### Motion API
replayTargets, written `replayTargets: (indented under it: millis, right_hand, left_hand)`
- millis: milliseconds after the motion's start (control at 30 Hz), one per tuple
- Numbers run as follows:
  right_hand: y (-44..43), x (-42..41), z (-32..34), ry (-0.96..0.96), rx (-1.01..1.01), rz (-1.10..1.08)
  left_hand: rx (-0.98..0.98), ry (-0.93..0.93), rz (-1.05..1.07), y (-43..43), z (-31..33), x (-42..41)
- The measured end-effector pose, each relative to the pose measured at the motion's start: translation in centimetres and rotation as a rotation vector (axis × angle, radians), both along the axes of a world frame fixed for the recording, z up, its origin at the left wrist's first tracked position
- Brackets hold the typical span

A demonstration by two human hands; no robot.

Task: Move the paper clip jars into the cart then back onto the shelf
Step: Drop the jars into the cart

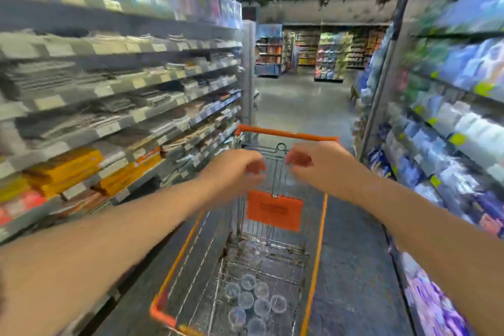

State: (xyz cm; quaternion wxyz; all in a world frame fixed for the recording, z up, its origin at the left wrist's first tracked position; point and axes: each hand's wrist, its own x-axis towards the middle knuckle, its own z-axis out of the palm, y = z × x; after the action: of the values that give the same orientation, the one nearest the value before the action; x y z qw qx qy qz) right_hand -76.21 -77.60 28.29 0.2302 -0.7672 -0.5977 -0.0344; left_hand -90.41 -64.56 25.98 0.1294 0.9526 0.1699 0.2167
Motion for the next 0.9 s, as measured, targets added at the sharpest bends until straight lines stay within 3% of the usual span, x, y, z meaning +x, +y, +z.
replayTargets:
  millis: [267, 400, 900]
  right_hand:
    - [-0.2, -12.1, 8.5, -0.14, 0.122, 0.224]
    - [2.5, -20.5, 11.1, -0.122, 0.19, 0.382]
    - [20.8, -53.7, 13.4, 0.004, 0.324, 0.857]
  left_hand:
    - [0.151, -0.13, 0.169, -1.8, 8.5, -13.8]
    - [0.177, -0.185, 0.262, -0.8, 11.3, -23.6]
    - [0.345, -0.119, 0.798, 7.1, 15.8, -60.2]
